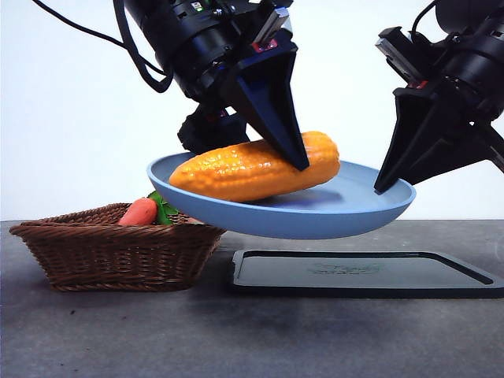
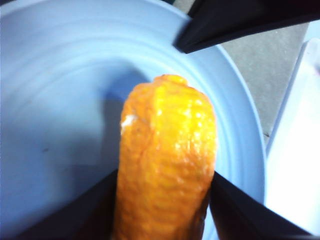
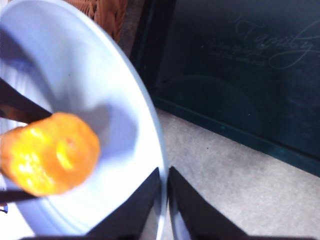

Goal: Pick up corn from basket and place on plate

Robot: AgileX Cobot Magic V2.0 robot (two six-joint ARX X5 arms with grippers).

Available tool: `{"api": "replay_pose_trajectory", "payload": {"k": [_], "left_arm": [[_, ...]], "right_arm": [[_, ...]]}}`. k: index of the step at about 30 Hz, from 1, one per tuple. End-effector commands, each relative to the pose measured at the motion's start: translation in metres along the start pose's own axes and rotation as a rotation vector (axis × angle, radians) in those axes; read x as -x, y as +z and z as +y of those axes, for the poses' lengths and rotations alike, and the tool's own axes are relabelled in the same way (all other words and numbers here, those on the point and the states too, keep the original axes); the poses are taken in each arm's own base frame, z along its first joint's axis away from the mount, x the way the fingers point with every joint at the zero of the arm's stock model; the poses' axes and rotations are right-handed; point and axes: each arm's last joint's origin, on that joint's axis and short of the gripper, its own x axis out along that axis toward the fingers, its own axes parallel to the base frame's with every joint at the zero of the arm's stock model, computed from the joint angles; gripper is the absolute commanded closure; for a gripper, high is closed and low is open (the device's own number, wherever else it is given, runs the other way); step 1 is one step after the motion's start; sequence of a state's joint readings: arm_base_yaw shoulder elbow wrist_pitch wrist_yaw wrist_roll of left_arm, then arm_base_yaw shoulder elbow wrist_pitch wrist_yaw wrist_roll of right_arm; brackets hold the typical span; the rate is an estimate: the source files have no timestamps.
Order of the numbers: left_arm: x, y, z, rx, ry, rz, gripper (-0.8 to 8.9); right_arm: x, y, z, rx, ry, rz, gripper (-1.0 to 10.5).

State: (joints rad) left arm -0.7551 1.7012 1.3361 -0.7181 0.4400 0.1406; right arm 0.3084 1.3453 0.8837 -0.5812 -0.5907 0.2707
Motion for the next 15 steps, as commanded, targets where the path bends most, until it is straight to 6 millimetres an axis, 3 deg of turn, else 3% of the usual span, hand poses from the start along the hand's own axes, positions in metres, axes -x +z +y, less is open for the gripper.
{"api": "replay_pose_trajectory", "payload": {"k": [1,9,15], "left_arm": [[-0.006,0.003,-0.003,-0.027,-0.007,0.009,4.85],[-0.004,0.004,-0.004,-0.011,-0.006,0.003,4.84],[0.012,0.014,-0.011,-0.024,-0.003,-0.025,4.49]], "right_arm": [[0.0,0.005,0.003,0.008,0.018,-0.01,9.5],[0.0,0.005,0.003,0.011,0.017,-0.01,9.5],[0.0,0.005,0.003,0.015,0.017,-0.01,9.5]]}}
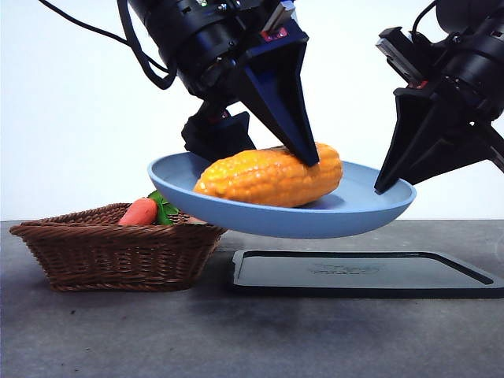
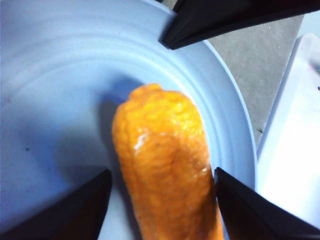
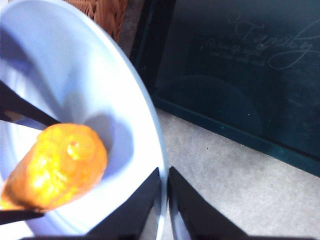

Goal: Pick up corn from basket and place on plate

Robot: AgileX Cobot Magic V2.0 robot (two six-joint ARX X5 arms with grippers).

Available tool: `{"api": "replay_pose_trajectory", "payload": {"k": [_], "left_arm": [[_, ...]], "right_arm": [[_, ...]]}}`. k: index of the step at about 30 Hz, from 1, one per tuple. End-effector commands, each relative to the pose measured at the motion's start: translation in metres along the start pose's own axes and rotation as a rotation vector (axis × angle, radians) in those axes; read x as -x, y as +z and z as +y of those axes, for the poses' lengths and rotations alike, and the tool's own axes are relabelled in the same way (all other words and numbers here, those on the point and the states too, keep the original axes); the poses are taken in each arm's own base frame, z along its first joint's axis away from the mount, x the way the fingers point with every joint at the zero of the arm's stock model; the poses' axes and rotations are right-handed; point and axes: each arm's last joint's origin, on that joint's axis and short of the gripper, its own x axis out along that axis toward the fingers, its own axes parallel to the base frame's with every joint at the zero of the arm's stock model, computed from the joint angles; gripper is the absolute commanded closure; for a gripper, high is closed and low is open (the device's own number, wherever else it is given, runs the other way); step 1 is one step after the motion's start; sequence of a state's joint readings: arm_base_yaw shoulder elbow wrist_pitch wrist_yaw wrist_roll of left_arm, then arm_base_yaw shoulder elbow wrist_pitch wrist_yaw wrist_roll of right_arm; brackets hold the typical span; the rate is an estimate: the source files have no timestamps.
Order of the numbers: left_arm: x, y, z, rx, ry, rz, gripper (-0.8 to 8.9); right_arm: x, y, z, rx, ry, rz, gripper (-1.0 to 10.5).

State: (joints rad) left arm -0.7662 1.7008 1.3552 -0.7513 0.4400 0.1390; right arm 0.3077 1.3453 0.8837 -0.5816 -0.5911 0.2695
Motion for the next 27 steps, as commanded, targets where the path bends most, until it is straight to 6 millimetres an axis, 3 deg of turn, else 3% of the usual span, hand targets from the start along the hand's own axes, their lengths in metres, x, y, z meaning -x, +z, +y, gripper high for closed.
{"api": "replay_pose_trajectory", "payload": {"k": [1,17,23,27], "left_arm": [[0.014,0.014,-0.007,-0.026,0.005,-0.045,4.43],[0.064,0.043,-0.021,-0.047,0.021,-0.103,4.45],[0.086,0.05,-0.022,-0.041,0.037,-0.133,4.45],[0.094,0.054,-0.025,-0.046,0.039,-0.146,4.47]], "right_arm": [[0.0,0.005,0.003,0.014,0.017,-0.01,9.5],[0.005,0.008,-0.004,-0.002,0.003,-0.043,9.5],[0.019,0.02,-0.026,-0.047,-0.031,-0.151,9.5],[0.018,0.031,-0.054,-0.117,-0.065,-0.186,9.5]]}}
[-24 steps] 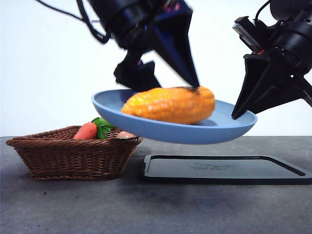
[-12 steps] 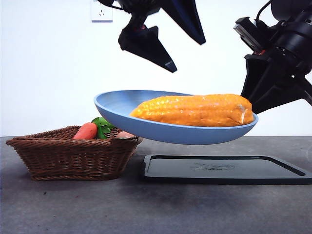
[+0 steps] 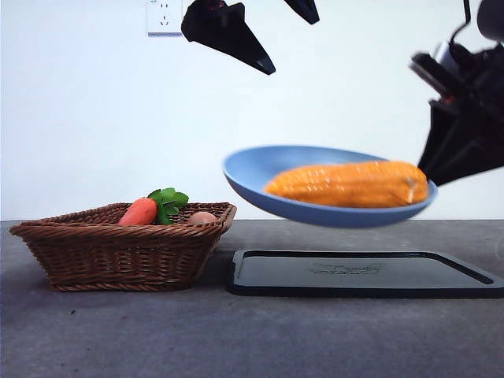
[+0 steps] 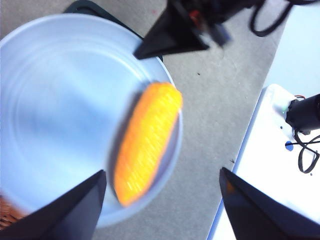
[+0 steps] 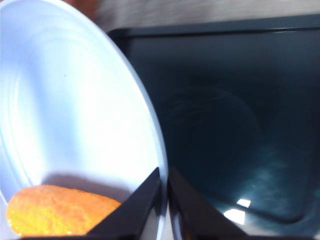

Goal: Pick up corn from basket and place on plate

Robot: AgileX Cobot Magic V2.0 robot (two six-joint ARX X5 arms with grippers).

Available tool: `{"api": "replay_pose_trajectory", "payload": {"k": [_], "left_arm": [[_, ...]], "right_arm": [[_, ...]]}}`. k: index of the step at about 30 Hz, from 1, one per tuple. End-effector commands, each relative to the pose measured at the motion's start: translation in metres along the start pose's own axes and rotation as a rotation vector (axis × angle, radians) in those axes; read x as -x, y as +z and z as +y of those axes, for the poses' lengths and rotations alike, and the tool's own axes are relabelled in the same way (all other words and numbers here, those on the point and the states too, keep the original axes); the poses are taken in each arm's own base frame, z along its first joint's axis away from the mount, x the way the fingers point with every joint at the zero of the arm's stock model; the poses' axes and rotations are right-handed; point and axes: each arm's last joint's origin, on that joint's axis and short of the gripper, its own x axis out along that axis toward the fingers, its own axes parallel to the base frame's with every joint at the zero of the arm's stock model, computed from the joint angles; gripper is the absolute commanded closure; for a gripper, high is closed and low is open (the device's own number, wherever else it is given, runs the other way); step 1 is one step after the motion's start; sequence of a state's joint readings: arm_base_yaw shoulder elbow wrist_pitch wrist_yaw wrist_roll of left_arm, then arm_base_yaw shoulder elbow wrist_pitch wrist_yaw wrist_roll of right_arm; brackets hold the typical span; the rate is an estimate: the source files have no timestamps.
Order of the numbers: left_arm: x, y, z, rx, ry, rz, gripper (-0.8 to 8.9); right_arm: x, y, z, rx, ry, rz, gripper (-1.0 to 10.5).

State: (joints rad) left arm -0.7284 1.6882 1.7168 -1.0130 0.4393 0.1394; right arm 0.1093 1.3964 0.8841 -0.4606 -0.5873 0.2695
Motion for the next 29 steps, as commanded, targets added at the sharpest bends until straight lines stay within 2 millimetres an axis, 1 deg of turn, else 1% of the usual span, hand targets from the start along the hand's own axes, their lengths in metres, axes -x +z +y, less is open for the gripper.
{"api": "replay_pose_trajectory", "payload": {"k": [1,7,13,19,26,27,29], "left_arm": [[0.009,0.008,-0.006,-0.026,0.002,-0.037,4.47],[0.009,0.006,-0.006,-0.012,-0.001,-0.016,4.47],[0.009,0.005,-0.006,-0.008,-0.001,-0.008,4.48],[0.009,0.004,-0.006,-0.005,-0.002,-0.003,4.48],[0.009,0.004,-0.006,-0.005,-0.002,-0.002,4.48],[0.009,0.004,-0.006,-0.005,-0.002,-0.002,4.48],[0.009,0.004,-0.006,-0.005,-0.002,-0.002,4.48]], "right_arm": [[-0.007,0.014,-0.013,-0.037,-0.011,-0.007,9.5],[-0.024,0.031,-0.039,-0.102,-0.042,0.018,9.5],[-0.041,0.045,-0.051,-0.13,-0.052,0.049,9.5],[-0.053,0.044,-0.06,-0.146,-0.059,0.084,9.5],[-0.054,0.042,-0.063,-0.153,-0.108,0.096,9.4],[-0.054,0.042,-0.063,-0.155,-0.109,0.1,9.3],[-0.054,0.041,-0.063,-0.161,-0.111,0.109,8.7]]}}
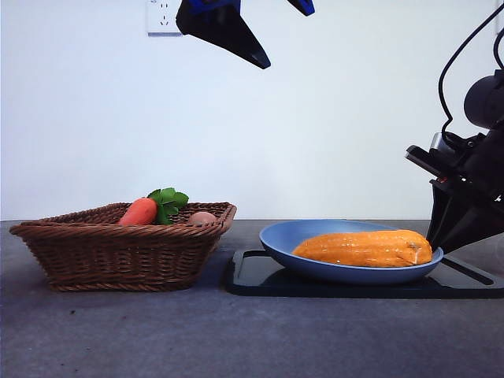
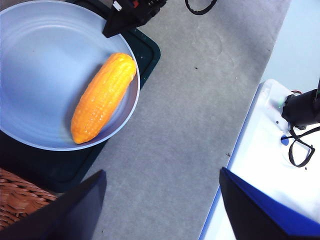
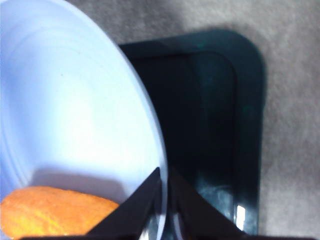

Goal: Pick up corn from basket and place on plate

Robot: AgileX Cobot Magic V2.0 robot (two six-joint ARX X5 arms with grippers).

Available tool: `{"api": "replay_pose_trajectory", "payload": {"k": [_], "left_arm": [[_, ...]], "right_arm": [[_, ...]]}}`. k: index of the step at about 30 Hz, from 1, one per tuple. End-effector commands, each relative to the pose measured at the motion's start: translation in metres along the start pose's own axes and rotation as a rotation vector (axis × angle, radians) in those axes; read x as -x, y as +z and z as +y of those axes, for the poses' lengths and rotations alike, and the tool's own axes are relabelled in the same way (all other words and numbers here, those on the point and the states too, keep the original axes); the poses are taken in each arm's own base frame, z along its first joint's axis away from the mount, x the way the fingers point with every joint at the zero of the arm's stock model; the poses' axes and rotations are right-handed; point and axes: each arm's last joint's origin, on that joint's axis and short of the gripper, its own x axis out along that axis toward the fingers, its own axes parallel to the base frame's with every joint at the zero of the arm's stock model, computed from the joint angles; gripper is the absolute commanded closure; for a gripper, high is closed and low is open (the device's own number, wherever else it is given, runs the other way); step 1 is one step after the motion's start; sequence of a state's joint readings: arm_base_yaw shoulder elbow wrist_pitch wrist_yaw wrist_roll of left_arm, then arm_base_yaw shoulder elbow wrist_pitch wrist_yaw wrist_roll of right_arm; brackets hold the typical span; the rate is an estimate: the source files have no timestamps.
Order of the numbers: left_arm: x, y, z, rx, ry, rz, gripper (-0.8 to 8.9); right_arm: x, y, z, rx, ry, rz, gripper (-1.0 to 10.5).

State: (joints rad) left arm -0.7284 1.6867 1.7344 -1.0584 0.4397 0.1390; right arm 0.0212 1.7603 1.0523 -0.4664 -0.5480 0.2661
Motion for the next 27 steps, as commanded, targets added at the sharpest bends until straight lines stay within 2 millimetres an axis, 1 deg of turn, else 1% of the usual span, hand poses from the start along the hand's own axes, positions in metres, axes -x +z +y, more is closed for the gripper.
{"api": "replay_pose_trajectory", "payload": {"k": [1,3,4,9,13,17,20,22,24,27], "left_arm": [[0.005,0.005,-0.004,-0.016,0.001,-0.026,4.48],[0.005,0.005,-0.004,-0.016,0.002,-0.025,4.48],[0.005,0.005,-0.004,-0.016,0.002,-0.025,4.48],[0.005,0.005,-0.004,-0.016,0.002,-0.025,4.48],[0.005,0.005,-0.004,-0.015,0.002,-0.024,4.48],[0.005,0.005,-0.004,-0.016,0.002,-0.024,4.48],[0.005,0.005,-0.004,-0.015,0.002,-0.023,4.48],[0.005,0.005,-0.004,-0.014,0.001,-0.021,4.49],[0.005,0.004,-0.004,-0.013,0.001,-0.019,4.49],[0.005,0.004,-0.004,-0.012,0.001,-0.016,4.51]], "right_arm": [[-0.003,0.003,0.0,0.009,-0.001,0.009,8.3],[-0.003,0.003,0.0,0.007,-0.001,0.014,7.8],[-0.003,0.002,0.0,0.006,-0.001,0.015,7.7],[-0.001,0.002,0.001,0.004,0.001,0.015,7.7],[0.014,0.003,0.003,0.006,-0.002,-0.009,7.7],[0.041,-0.001,0.013,0.042,0.001,-0.056,7.7],[0.068,-0.009,0.026,0.088,0.011,-0.089,7.7],[0.086,-0.019,0.037,0.137,0.04,-0.097,7.7],[0.106,-0.033,0.051,0.195,0.077,-0.103,7.7],[0.131,-0.057,0.071,0.276,0.101,-0.116,7.7]]}}
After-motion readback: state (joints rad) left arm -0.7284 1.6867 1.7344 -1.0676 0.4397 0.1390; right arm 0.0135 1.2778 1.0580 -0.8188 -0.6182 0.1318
